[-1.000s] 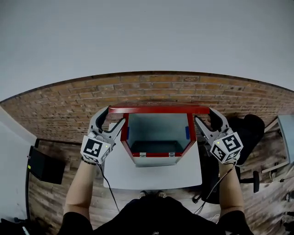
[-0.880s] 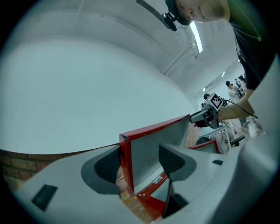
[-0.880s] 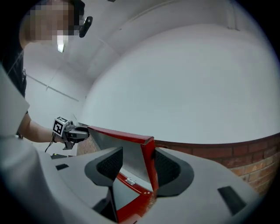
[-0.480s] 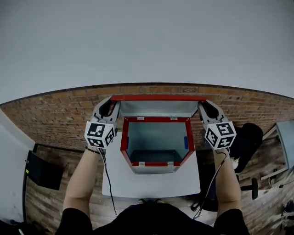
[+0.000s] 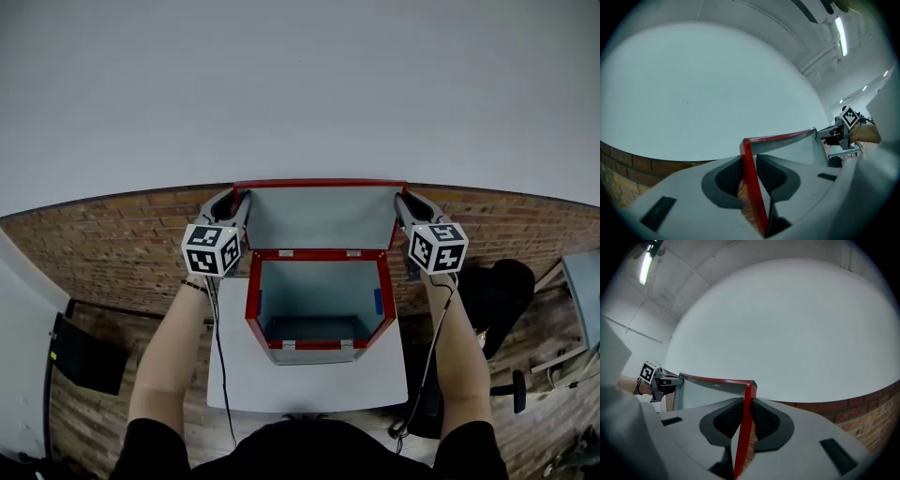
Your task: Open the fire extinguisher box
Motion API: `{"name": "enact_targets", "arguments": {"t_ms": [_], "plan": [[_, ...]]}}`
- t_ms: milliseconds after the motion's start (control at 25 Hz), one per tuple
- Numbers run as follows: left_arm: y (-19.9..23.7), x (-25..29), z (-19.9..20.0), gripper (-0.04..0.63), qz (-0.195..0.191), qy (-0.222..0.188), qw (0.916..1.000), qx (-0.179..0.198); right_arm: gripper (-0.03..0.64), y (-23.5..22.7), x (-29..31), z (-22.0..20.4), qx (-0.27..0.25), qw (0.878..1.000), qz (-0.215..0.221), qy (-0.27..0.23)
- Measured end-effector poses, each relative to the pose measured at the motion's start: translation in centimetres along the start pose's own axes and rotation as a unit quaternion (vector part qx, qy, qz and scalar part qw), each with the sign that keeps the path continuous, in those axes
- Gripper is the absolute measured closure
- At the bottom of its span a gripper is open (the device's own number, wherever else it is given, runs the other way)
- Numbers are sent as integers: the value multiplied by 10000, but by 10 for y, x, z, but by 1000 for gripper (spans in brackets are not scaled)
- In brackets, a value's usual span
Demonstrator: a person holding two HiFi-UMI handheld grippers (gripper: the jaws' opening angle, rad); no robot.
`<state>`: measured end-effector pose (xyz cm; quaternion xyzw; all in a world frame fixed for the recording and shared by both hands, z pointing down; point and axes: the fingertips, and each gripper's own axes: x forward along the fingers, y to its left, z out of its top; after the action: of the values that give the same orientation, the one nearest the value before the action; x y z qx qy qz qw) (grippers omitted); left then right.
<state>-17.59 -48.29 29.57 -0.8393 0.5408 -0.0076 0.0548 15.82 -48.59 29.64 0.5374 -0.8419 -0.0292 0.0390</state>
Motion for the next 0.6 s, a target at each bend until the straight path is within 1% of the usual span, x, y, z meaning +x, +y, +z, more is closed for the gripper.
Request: {"name": "enact_targets", "arguments": {"t_ms": [120,240,440,480,520,600], "plan": [[6,11,-5,462,37,107,9999,-102,545,-4,13,-3,58,9999,6,93],[7,16,-8,461,-11,130,9997,-183,544,-6,17,-5,135,9999,5,105],[8,15,-8,458,-103,92,9998,-120,543,-6,18,-5,157,9997,110,-119],[8,14,-9,437,-147,91,9998,-129,543,-6,17,-4,130,9997,128,-172],[6,12,-10,381,-202,92,9997,-139,536,-6,15,-3,105,9996,138,-211],[5,5,-11,353,-255,69,9996,-129,499,-10,7,-3,119,9995,136,-255]]}}
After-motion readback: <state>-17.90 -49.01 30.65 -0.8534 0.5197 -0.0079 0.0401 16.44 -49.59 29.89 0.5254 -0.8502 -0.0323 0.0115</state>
